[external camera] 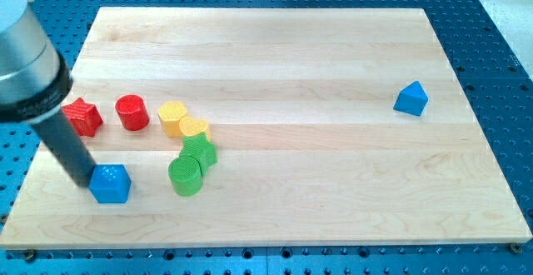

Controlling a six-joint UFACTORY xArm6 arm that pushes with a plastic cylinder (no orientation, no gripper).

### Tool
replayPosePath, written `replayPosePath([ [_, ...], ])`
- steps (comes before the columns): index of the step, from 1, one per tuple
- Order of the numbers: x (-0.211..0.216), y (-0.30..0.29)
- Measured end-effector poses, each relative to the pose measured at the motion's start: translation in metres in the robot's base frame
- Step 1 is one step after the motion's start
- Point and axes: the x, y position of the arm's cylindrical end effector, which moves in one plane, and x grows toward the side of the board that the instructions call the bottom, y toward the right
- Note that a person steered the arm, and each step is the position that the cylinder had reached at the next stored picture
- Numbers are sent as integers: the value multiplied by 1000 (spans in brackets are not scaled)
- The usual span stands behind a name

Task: Slide the cube below the green circle

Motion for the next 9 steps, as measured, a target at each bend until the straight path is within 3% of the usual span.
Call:
replayPosePath([
  [3,40,31],
  [9,75,79],
])
